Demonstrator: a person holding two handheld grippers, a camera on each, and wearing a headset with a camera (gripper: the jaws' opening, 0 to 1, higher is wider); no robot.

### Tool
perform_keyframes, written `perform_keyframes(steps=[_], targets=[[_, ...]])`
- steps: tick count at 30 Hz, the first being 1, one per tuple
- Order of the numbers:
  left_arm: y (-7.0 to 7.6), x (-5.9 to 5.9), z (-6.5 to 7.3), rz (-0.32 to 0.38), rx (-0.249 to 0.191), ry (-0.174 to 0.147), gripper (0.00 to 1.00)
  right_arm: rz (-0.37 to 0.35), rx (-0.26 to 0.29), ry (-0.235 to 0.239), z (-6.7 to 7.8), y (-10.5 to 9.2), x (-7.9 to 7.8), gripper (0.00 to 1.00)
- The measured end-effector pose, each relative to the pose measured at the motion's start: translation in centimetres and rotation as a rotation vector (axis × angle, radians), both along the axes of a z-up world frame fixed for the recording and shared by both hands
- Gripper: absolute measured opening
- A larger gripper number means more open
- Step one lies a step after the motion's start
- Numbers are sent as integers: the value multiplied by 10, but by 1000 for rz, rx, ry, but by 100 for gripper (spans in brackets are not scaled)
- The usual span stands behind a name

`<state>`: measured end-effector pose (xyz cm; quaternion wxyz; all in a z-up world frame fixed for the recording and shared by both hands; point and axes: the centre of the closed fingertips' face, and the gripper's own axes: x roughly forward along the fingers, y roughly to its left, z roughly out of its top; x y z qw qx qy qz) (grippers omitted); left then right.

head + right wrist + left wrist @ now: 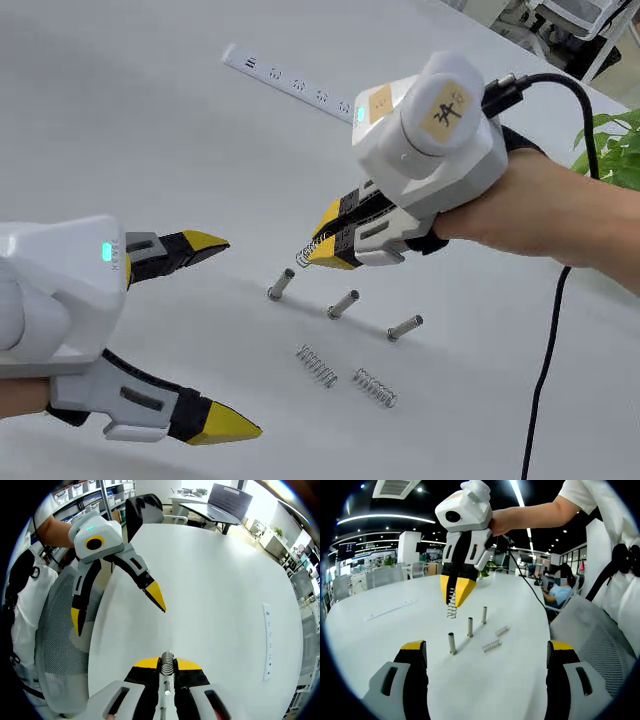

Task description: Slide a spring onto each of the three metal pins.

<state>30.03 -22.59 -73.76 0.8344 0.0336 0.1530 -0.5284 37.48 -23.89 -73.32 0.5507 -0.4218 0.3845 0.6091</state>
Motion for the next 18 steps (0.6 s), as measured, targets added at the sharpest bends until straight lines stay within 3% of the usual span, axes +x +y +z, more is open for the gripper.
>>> perform_keyframes(steps=[18], targets=[[3, 3, -5, 12, -20, 15, 99, 12, -49, 10, -27, -1, 5, 6]])
